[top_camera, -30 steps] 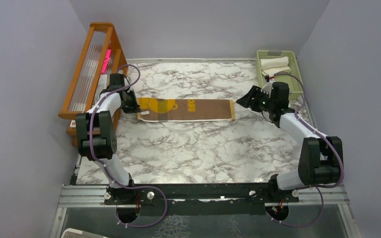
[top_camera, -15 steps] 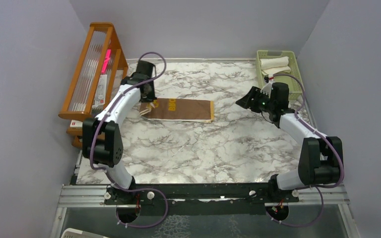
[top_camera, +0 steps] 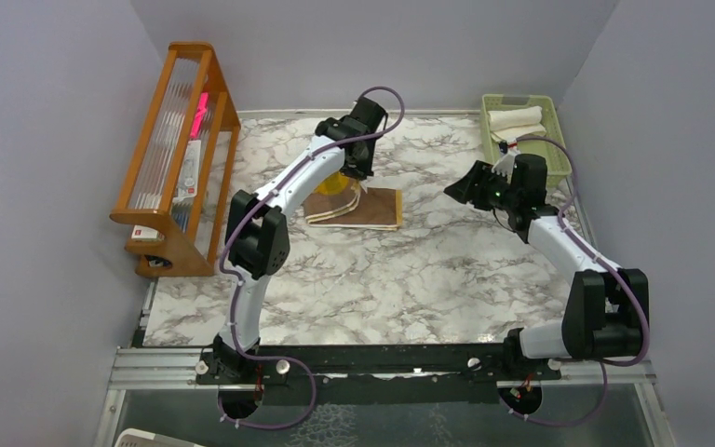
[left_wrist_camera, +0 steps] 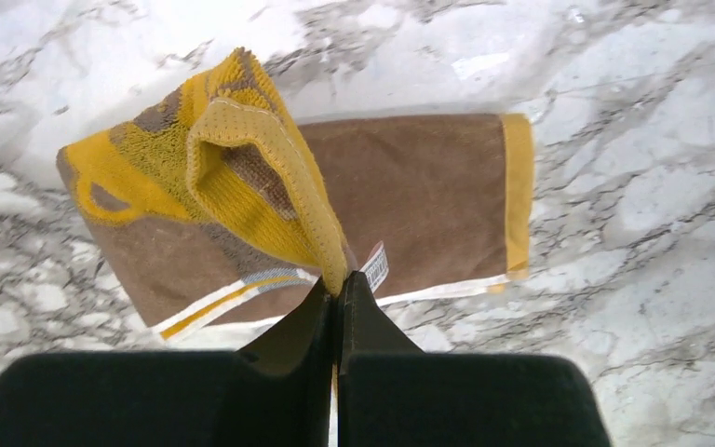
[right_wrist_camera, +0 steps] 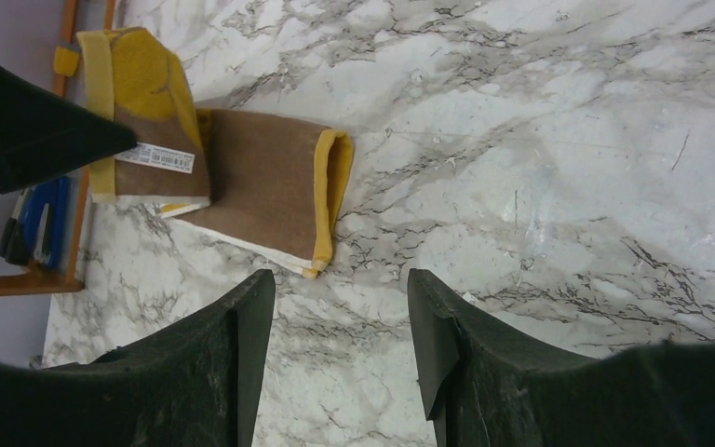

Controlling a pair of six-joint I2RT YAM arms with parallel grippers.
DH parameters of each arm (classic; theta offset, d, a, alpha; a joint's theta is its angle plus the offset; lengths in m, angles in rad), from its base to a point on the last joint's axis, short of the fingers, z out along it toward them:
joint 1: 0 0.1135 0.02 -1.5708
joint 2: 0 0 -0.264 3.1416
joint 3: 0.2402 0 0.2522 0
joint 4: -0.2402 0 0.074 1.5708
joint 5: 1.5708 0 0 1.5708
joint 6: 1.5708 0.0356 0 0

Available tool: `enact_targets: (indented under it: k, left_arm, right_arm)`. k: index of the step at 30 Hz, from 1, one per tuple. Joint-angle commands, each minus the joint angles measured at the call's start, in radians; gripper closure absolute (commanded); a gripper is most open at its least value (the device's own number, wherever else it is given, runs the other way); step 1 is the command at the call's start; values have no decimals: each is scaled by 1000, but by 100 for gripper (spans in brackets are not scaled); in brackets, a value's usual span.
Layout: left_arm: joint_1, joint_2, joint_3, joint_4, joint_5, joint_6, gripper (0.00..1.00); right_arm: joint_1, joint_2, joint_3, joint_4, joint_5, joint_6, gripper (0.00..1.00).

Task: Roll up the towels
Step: Fold the towel at the center of the board.

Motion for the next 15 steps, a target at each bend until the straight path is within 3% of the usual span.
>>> enact_targets:
  k: [1, 15]
  left_arm:
    - [-29, 90, 137, -105, 51, -17, 100]
    - [-126, 142, 221, -245, 14, 38, 100]
  right_arm:
    - [2, -21, -1, -13, -19, -17, 45]
    - [2, -9, -5, 4, -46, -7, 45]
